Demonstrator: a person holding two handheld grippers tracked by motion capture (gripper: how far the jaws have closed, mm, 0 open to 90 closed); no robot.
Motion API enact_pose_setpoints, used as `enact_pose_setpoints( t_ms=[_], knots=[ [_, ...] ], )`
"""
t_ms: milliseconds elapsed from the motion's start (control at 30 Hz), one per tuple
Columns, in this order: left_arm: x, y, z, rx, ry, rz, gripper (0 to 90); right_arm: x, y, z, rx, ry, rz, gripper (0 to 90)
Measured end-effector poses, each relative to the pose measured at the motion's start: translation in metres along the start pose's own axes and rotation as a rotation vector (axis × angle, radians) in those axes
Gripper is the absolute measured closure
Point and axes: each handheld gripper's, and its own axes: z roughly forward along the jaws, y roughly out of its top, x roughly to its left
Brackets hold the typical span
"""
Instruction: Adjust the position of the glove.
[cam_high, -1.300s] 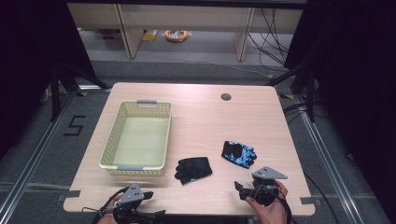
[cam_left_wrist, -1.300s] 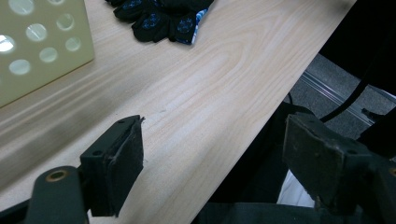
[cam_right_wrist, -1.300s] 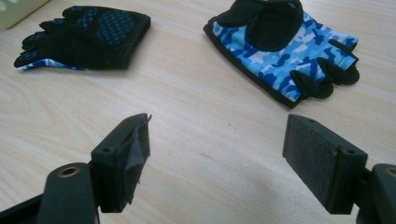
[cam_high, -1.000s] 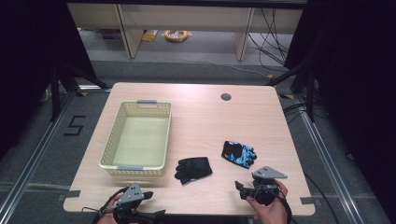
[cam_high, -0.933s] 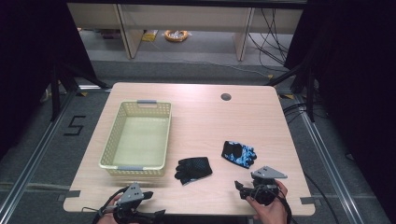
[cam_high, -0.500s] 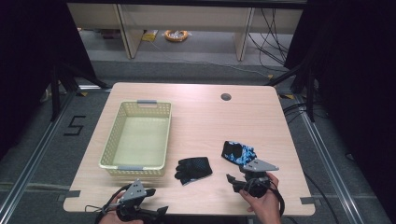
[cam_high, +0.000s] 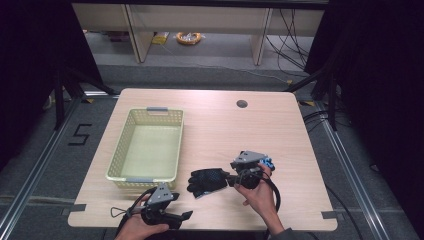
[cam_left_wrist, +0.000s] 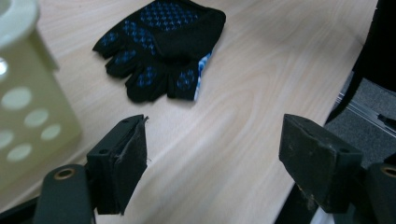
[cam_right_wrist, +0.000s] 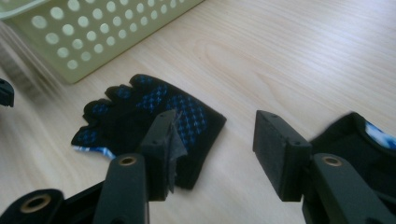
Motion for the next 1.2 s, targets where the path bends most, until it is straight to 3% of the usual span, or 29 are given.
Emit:
enact_pose_setpoints(
  t_ms=[133, 200, 267, 300, 400, 433, 467, 533, 567, 600, 667, 700, 733, 800, 867, 933, 967, 1000, 1100, 1200],
  knots=[
    [-0.001, 0.009, 0.011, 0.008, 0.001, 0.003, 23.9, -0.004, 0.007, 0.011, 0.015, 0.02, -0.009, 54.0],
    [-0.001, 0.013, 0.019, 0.025, 0.009, 0.002, 24.9, -0.005, 0.01, 0.021, 0.047, 0.024, 0.001, 55.3],
    [0.0, 0.015, 0.02, 0.035, 0.009, 0.019, 25.2, -0.005, 0.011, 0.024, 0.041, 0.029, 0.019, 55.5],
    [-0.001, 0.016, 0.022, 0.042, 0.005, 0.006, 25.4, -0.007, 0.011, 0.027, 0.046, 0.027, 0.001, 55.8],
    [0.001, 0.019, 0.027, 0.046, 0.018, 0.027, 26.4, -0.01, 0.012, 0.034, 0.074, 0.025, -0.006, 56.1],
    [-0.001, 0.019, 0.03, 0.022, 0.012, 0.007, 28.4, -0.011, 0.012, 0.037, 0.077, 0.026, 0.001, 56.2],
    [0.0, 0.02, 0.031, 0.048, 0.024, 0.028, 28.4, -0.011, 0.012, 0.037, 0.077, 0.026, 0.001, 56.2],
    [0.0, 0.021, 0.034, 0.056, 0.01, 0.017, 31.6, -0.012, 0.013, 0.039, 0.085, 0.03, 0.021, 56.9],
    [0.0, 0.022, 0.037, 0.05, 0.007, 0.013, 34.5, -0.013, 0.012, 0.043, 0.064, 0.023, 0.015, 57.1],
    [0.002, 0.023, 0.038, 0.059, 0.007, 0.033, 35.7, -0.013, 0.013, 0.043, 0.074, 0.035, 0.032, 57.1],
    [0.003, 0.024, 0.041, 0.063, 0.018, 0.031, 37.4, -0.014, 0.013, 0.046, 0.081, 0.04, 0.038, 57.4],
    [0.003, 0.024, 0.041, 0.069, 0.027, 0.014, 38.4, -0.016, 0.013, 0.046, 0.093, 0.033, 0.009, 57.8],
    [0.004, 0.025, 0.042, 0.068, 0.026, 0.021, 39.3, -0.015, 0.014, 0.047, 0.103, 0.036, 0.029, 58.3],
    [0.004, 0.026, 0.043, 0.074, 0.036, 0.048, 40.4, -0.017, 0.013, 0.05, 0.095, 0.034, 0.014, 58.9],
    [0.004, 0.027, 0.045, 0.076, 0.032, 0.038, 41.9, -0.017, 0.013, 0.052, 0.107, 0.04, 0.015, 59.2],
    [0.005, 0.028, 0.047, 0.096, 0.037, 0.077, 44.3, -0.016, 0.012, 0.054, 0.108, 0.053, 0.048, 59.7],
    [0.004, 0.027, 0.048, 0.089, 0.03, 0.068, 45.4, -0.018, 0.012, 0.054, 0.12, 0.051, 0.027, 60.1],
    [0.004, 0.027, 0.049, 0.109, 0.044, 0.075, 46.7, -0.018, 0.01, 0.055, 0.133, 0.059, 0.05, 60.9],
    [0.004, 0.026, 0.051, 0.118, 0.049, 0.073, 52.3, -0.02, 0.006, 0.059, 0.115, 0.067, 0.045, 63.9],
    [0.005, 0.025, 0.051, 0.122, 0.069, 0.114, 57.6, -0.018, 0.007, 0.058, 0.131, 0.093, 0.074, 67.1]
  ],
)
